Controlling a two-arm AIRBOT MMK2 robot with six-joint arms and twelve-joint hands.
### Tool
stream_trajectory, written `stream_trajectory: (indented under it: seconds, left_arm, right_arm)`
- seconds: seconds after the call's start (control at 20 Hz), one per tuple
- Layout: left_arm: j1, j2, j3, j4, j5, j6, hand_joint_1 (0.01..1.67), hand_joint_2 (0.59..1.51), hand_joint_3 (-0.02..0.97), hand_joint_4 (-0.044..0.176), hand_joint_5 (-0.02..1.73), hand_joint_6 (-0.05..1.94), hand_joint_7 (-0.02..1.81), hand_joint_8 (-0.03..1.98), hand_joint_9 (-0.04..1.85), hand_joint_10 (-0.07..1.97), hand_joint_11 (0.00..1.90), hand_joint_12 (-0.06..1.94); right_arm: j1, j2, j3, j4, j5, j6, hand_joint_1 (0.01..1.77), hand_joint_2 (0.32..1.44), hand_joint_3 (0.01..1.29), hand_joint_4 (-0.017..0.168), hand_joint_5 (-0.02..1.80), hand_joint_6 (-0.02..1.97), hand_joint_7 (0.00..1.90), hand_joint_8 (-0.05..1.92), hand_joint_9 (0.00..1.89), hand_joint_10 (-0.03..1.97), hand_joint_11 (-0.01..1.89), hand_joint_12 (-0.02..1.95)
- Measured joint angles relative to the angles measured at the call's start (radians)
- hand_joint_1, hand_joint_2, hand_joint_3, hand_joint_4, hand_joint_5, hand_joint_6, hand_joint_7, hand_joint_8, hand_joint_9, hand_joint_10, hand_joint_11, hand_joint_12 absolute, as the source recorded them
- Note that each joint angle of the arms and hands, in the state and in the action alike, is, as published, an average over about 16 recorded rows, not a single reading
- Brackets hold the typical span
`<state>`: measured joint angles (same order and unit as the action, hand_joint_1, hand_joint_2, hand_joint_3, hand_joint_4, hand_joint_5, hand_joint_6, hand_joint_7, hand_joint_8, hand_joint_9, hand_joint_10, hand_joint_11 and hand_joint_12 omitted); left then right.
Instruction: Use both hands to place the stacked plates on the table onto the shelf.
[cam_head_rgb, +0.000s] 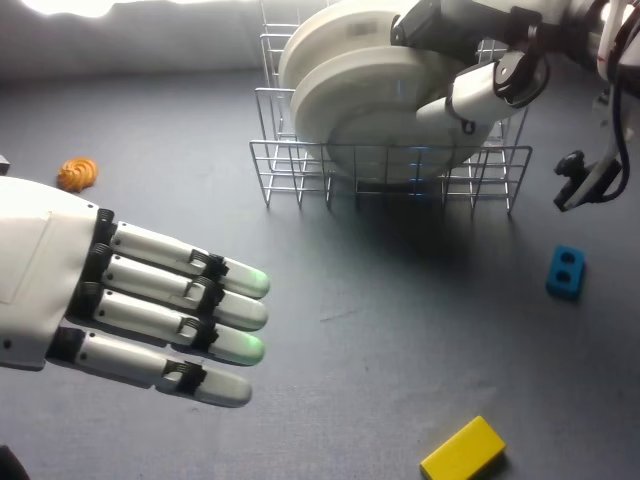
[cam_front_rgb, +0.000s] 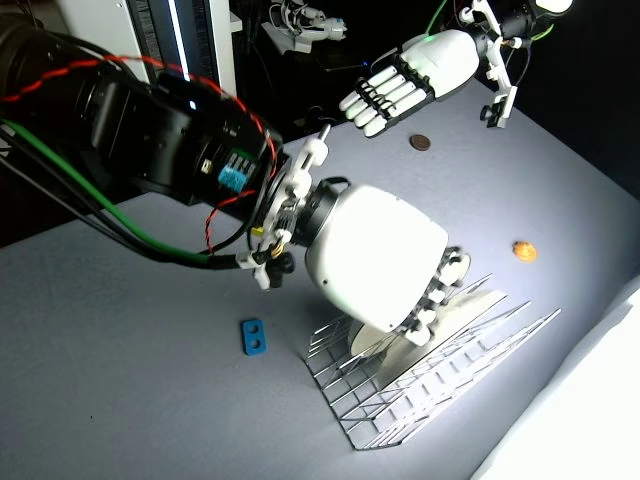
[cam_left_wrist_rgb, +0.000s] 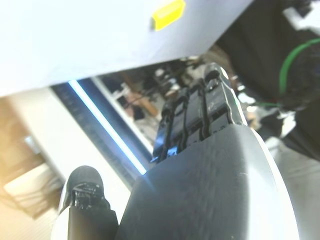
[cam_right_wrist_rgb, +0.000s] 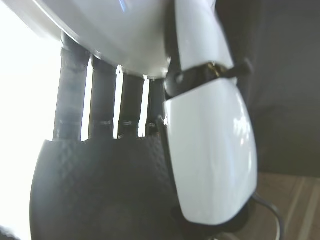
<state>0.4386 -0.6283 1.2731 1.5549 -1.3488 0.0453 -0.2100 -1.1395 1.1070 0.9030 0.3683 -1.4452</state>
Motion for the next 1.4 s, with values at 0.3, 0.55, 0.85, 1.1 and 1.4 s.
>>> stream_trajectory:
  seconds: [0.3, 0.55, 0.85, 1.1, 1.4]
  left_arm:
    - [-0.004, -0.003, 0.002, -0.012, 0.014, 0.030, 0.02, 1.110, 0.010, 0.007, 0.02, 0.01, 0.02, -0.01, 0.02, -0.05, 0.02, 0.01]
    - [-0.010, -0.005, 0.002, -0.013, 0.020, 0.032, 0.02, 1.106, 0.010, 0.007, 0.02, 0.01, 0.02, -0.01, 0.01, -0.05, 0.02, 0.01]
    - [-0.013, -0.006, -0.001, -0.016, 0.022, 0.034, 0.02, 1.100, 0.010, 0.007, 0.02, 0.01, 0.02, -0.01, 0.01, -0.05, 0.02, 0.01]
    - [-0.014, -0.006, 0.000, -0.021, 0.022, 0.036, 0.02, 1.098, 0.010, 0.007, 0.02, 0.01, 0.02, -0.01, 0.01, -0.05, 0.02, 0.01]
    - [-0.015, -0.005, -0.001, -0.025, 0.018, 0.039, 0.02, 1.102, 0.009, 0.007, 0.02, 0.01, 0.02, -0.01, 0.02, -0.05, 0.02, 0.01]
  right_arm:
    - [-0.021, -0.003, 0.012, -0.003, 0.002, -0.003, 1.26, 1.08, 0.01, -0.005, 0.82, 1.11, 0.93, 1.07, 0.93, 0.73, 0.71, 1.24]
    - [-0.023, -0.002, 0.013, -0.004, -0.002, -0.004, 1.18, 1.08, 0.02, -0.003, 0.81, 0.86, 0.91, 0.83, 0.91, 0.51, 0.64, 1.24]
    - [0.006, 0.021, -0.009, -0.005, -0.013, -0.004, 1.13, 1.05, 0.01, -0.003, 0.81, 0.44, 0.91, 0.45, 0.86, 0.45, 0.54, 1.25]
    - [0.058, 0.070, -0.057, -0.015, -0.019, -0.010, 1.08, 1.02, 0.01, -0.003, 0.83, 0.11, 0.91, 0.14, 0.81, 0.39, 0.47, 1.25]
    - [0.116, 0.178, -0.153, -0.081, -0.016, -0.017, 1.03, 1.00, 0.01, -0.003, 0.86, 0.05, 0.94, 0.08, 0.82, 0.34, 0.47, 1.22]
